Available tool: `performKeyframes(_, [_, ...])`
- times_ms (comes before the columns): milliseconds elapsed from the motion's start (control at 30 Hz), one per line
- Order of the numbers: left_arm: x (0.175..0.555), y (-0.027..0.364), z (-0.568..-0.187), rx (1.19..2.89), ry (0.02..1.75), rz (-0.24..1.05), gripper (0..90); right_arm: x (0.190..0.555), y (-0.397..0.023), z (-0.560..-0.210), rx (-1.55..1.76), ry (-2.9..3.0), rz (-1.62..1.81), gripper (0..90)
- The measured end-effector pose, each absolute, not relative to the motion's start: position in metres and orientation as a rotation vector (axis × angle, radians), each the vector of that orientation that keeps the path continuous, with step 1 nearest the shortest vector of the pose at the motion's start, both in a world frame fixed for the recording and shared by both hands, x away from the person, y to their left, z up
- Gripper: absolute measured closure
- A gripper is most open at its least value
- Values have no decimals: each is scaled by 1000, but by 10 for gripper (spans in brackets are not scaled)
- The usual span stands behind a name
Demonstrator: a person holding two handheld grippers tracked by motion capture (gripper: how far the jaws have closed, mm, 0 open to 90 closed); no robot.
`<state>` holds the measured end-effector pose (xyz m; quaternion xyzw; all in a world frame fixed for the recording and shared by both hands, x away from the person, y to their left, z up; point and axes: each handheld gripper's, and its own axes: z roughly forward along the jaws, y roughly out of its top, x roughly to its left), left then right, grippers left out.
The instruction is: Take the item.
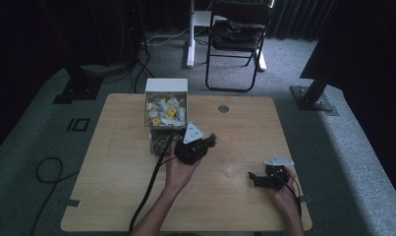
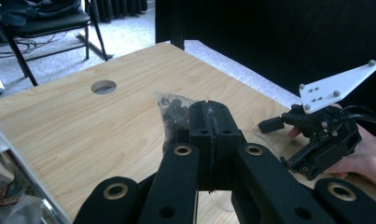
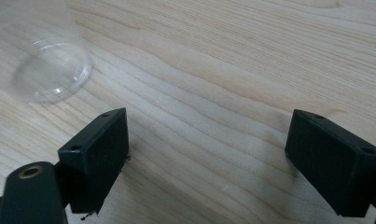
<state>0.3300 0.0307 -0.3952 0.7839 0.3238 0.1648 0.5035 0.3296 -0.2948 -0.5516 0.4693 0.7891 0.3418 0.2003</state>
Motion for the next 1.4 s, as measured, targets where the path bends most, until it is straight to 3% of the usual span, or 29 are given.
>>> performKeyframes(1400, [329,-21,-414,1952,695,308,900,330,-295,-552,1312,2206,956,132])
